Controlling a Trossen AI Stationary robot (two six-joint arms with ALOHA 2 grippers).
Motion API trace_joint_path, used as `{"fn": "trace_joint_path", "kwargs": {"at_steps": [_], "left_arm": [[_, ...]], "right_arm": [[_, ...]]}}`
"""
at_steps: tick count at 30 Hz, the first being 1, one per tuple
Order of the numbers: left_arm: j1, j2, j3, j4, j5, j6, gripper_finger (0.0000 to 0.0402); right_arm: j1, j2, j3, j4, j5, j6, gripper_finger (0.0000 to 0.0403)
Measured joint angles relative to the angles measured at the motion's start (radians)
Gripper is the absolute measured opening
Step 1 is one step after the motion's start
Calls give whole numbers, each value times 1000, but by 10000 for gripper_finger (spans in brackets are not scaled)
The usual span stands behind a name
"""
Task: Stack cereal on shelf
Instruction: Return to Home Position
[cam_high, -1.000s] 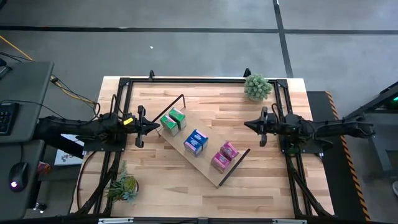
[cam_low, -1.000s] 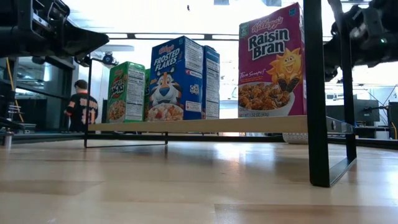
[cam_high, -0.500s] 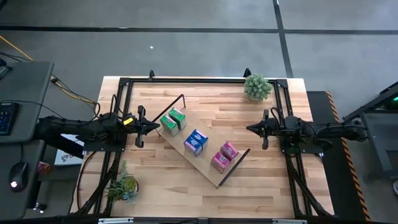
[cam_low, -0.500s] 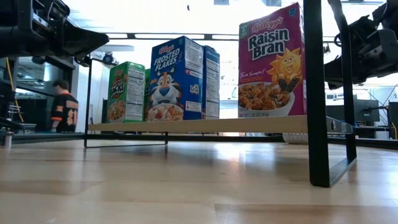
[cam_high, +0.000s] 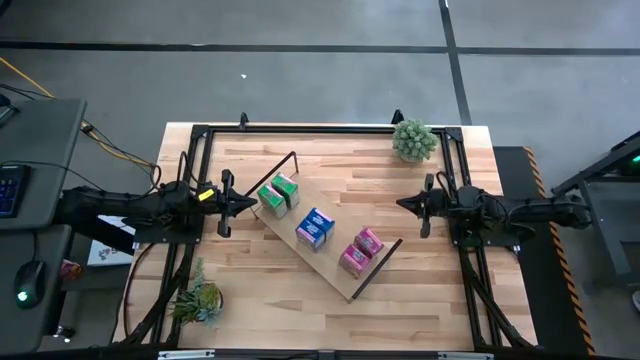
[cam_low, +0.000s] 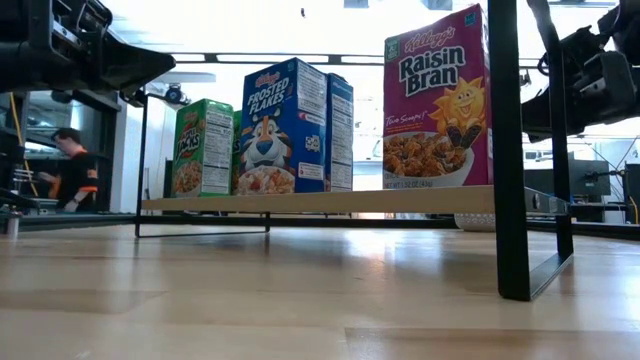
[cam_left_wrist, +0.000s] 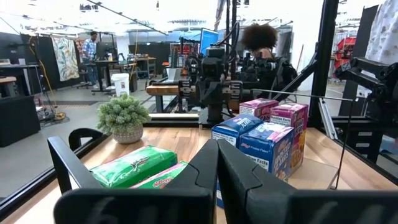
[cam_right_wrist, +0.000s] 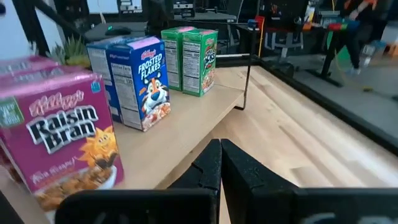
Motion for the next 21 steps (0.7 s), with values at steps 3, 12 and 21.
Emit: {"fn": "trace_joint_path", "kwargs": {"at_steps": [3,12,21], "left_arm": [[0,0,0,0,0,0,1],[0,0,0,0,0,0,1],[0,0,0,0,0,0,1]], "right_arm": [[0,0,0,0,-3,75,0],[0,0,-1,0,-3,140,0],[0,0,-1,0,-2,136,0]]}}
